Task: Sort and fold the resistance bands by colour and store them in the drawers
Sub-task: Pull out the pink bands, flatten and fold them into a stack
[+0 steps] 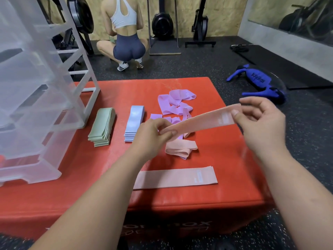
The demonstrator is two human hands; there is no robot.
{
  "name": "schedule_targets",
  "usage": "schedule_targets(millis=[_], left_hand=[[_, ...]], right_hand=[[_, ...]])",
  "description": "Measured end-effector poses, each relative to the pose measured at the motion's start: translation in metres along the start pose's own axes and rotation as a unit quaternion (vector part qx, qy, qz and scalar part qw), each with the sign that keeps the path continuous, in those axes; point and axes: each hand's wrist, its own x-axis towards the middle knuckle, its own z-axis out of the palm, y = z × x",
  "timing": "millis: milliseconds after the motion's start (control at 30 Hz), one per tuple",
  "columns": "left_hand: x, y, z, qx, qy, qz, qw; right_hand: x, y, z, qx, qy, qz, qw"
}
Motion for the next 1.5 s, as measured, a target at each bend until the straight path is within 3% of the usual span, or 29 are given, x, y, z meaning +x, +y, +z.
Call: schedule_targets(millis=[233,600,833,933,1133,1500], left_hand=[[-0.007,-0.014,-0.034,-0.047,-0.017,-0.048,0.998],[-0.057,-0.015,-0.083,-0.171,0.019,-0.128,0.977],[-0.087,-0.025,-0.097,-0.185,0.108,-0.143,0.966],[-0.1,-0.03,-0.101,-0.143,0.115,-0.14,0.973],[-0.116,-0.043,-0.1,0.134,0.036,-0.098,0.985],[-0.12,-0.055,-0.095,0.252,-0.066,-0.013,0.966]], right_hand=[[0.005,0.018,-0.013,0.003,0.029,0.132,0.991],[-0.013,0.025,-0.009,0.037,-0.052,0.22,0.973],[-0.032,0.021,-0.008,0.124,-0.121,0.268,0.948],[-0.044,0.021,-0.008,0.049,-0.144,0.255,0.955],[-0.064,0.035,-0.003,-0.151,-0.219,0.169,0.949],[-0.068,0.053,0.005,-0.329,-0.266,0.078,0.903]])
